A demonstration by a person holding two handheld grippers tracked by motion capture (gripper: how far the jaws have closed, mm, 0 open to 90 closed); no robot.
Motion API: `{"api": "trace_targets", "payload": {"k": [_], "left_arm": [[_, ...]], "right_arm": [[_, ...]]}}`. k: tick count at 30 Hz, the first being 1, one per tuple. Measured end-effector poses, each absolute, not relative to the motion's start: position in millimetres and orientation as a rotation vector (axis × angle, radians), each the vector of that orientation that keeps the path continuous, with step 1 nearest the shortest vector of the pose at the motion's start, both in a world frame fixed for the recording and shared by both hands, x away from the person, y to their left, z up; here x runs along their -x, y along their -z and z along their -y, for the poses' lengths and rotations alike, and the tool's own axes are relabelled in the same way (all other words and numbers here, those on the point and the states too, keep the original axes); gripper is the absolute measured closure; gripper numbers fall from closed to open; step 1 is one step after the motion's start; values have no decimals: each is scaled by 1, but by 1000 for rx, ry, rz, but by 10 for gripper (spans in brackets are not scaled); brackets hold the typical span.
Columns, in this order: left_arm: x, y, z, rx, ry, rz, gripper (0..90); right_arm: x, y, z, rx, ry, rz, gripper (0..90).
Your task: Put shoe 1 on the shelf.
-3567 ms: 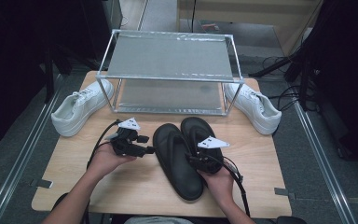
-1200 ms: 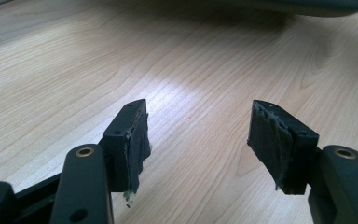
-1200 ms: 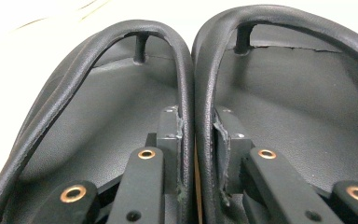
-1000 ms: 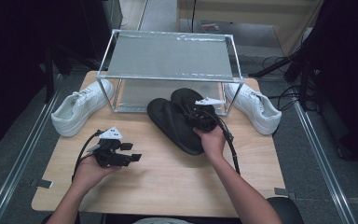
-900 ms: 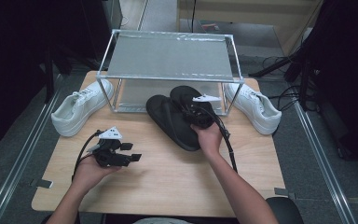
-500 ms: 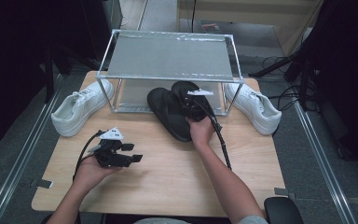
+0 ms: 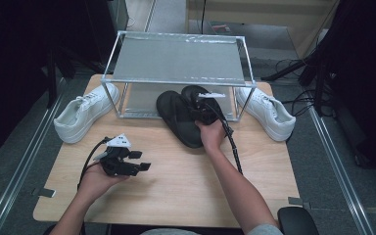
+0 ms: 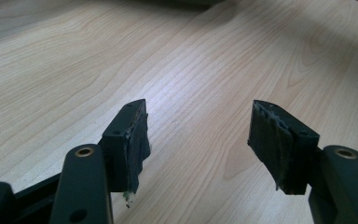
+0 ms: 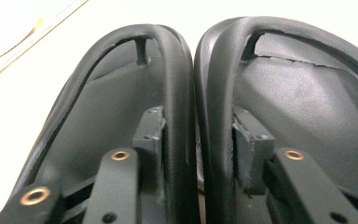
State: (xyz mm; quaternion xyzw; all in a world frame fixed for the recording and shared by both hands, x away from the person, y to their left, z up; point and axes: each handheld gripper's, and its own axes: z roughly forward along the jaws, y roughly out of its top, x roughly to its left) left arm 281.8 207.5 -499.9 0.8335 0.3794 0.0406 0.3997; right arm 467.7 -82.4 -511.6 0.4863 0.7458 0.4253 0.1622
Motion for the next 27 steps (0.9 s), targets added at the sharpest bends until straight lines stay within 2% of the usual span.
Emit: {"api": "trace_targets", "payload": {"k": [3, 9, 27], "left_arm": [[-282, 499, -208, -2101, -106, -952, 378], [-282, 499, -207, -2104, -103, -948, 378], [-284, 500, -206, -2113, -90, -947, 379]], "right_arm": [[-466, 508, 83, -1362, -1196, -2135, 552], [-461, 499, 87, -1352, -1191, -2157, 519], [-426, 483, 105, -1269, -1242, -2241, 502]]}}
